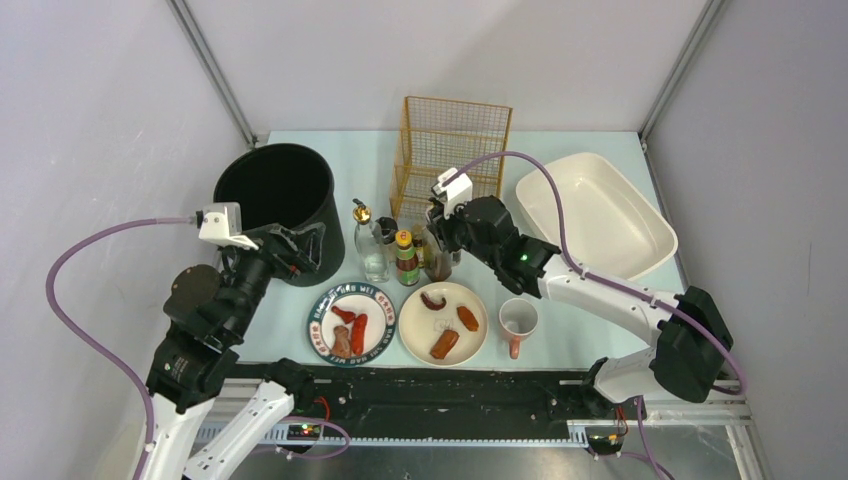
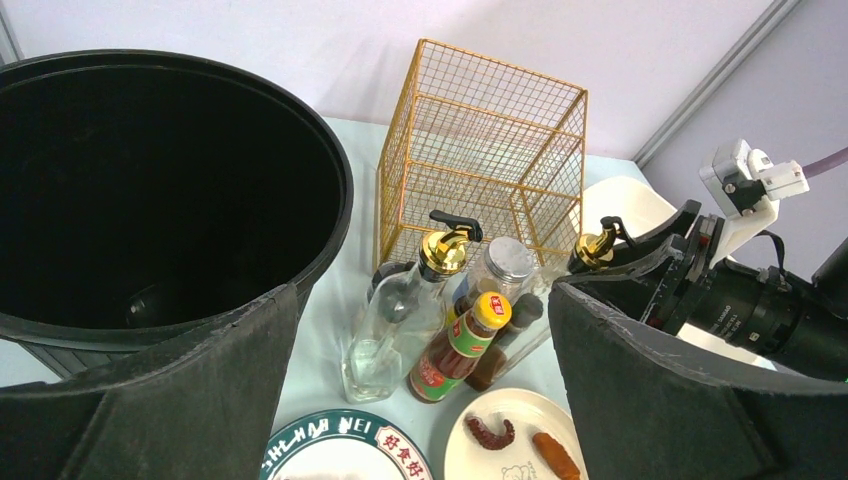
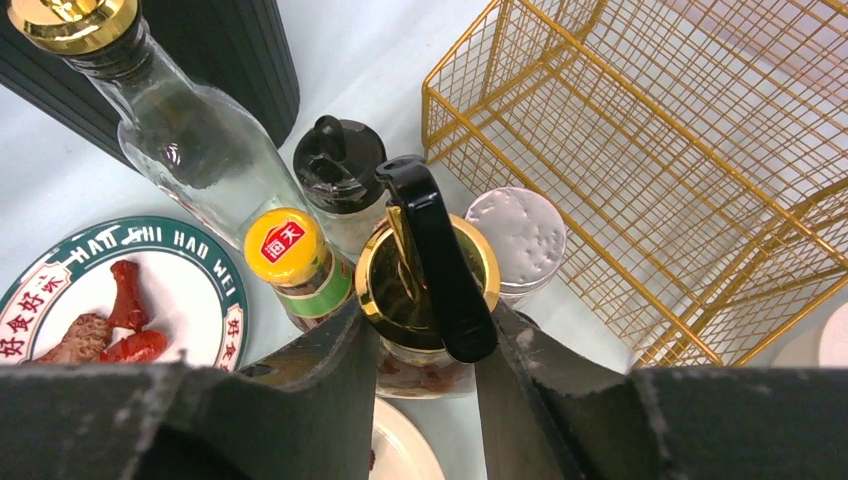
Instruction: Clear the kitchen counter
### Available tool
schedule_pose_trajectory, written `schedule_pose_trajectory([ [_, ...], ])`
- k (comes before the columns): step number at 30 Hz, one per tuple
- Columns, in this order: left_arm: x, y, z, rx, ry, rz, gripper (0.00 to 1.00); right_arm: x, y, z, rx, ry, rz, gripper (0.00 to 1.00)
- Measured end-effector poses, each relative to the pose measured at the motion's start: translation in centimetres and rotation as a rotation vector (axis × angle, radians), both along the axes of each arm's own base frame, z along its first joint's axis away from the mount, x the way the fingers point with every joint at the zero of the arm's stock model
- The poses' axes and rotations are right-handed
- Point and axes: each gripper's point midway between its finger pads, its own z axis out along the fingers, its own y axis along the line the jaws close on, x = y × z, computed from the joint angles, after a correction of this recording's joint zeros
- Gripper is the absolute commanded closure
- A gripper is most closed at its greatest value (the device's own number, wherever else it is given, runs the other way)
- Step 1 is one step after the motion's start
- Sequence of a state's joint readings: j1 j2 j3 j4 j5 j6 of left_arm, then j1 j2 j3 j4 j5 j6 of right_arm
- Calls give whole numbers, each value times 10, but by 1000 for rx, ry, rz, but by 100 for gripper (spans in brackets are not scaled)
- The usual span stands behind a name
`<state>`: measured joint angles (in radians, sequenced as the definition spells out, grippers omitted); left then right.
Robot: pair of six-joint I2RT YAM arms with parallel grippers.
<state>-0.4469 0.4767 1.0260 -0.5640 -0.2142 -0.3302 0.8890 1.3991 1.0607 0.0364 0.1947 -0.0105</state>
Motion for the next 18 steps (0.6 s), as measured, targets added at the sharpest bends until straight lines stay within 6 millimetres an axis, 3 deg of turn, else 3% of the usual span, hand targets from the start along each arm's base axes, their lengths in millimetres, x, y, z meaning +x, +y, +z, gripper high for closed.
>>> schedule_pose_trajectory([
  [10,1,0,-5,5,12,1,2,1,0,1,-2,-10,1,100],
  [18,1,0,-6,6,13,3,2,-4,-8,6,-11,-26,4,100],
])
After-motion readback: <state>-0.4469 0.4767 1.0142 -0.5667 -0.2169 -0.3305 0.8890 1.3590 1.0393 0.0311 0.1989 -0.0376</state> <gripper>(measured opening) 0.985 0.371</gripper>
